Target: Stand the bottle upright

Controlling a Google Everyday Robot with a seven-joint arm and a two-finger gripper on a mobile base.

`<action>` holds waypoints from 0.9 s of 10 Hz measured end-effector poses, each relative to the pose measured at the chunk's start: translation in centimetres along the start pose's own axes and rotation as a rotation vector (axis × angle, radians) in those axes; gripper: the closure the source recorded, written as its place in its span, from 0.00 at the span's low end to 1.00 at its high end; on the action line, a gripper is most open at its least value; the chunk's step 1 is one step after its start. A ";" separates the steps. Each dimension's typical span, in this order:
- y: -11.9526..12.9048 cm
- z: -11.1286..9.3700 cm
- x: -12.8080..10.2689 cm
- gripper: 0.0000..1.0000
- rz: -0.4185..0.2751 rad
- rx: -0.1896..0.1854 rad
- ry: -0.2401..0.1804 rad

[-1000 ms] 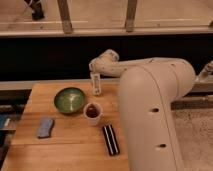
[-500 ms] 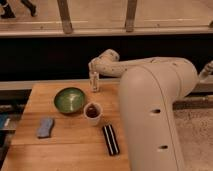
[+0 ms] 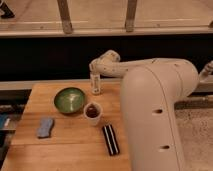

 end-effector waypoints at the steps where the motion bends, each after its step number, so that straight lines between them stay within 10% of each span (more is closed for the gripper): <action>1: 0.0 0.0 0.0 0.51 -0.001 -0.002 0.001; 3: -0.1 -0.1 0.1 0.33 -0.001 -0.005 0.002; 9: 0.1 -0.5 -0.2 0.30 -0.008 -0.010 -0.004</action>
